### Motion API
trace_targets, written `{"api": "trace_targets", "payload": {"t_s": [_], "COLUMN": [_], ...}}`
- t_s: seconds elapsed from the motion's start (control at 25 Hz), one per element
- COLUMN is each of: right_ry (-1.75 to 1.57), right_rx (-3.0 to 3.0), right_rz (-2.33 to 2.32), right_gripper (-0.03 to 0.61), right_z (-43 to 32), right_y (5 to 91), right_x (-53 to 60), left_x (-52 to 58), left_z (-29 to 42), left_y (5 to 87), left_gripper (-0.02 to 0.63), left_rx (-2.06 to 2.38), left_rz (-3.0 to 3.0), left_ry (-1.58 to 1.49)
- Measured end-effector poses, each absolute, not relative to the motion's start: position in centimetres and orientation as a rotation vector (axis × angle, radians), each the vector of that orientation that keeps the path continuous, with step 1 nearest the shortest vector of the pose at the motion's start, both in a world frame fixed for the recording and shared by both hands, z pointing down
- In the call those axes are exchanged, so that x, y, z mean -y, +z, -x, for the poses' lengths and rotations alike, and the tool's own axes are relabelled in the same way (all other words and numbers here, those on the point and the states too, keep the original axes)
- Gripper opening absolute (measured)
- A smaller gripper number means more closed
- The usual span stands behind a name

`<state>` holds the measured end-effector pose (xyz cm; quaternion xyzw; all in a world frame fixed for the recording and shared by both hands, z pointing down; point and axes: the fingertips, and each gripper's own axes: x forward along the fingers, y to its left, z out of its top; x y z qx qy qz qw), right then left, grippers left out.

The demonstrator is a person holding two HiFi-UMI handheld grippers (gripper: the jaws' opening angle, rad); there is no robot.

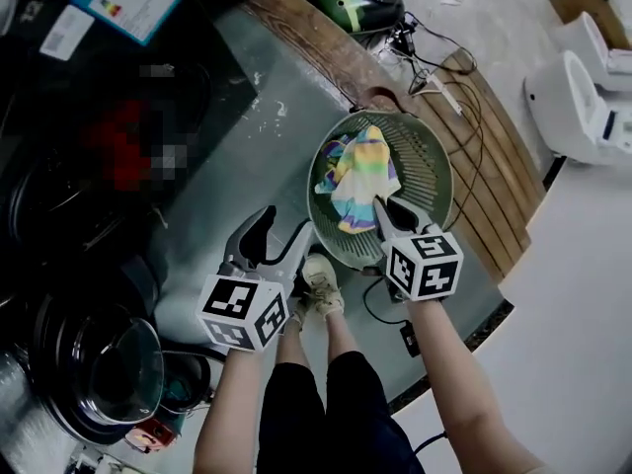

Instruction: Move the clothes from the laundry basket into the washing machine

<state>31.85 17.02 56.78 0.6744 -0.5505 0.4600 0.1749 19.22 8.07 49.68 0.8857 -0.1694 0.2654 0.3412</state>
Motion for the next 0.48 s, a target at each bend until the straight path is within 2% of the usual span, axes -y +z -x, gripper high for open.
{"api": "trace_targets", "payload": {"t_s": [0.16,0.36,0.48], "right_ry": [1.231,1.173,1.150], "right_rx": [1.701,1.947,2.111], "right_rz": [-1.948,-1.945,-1.904], "right_gripper": [0.048,0.048,0.048], "right_z": [-30.4,-27.0,-24.4], "right_y": [48.0,38.4,33.9], "right_x": [-15.1,-11.2,-8.4], "left_x": [-9.0,-10.0,-9.6], "left_z": [-19.5,-19.4,-18.9], "left_y": [45.8,42.0,40.3], "left_gripper": [0.258,0.344,0.351], "left_rx": [0.350,0.210,0.191], "left_rz": [-2.343,-2.459,-2.518], "left_ry": [0.729,0.779,0.777]}}
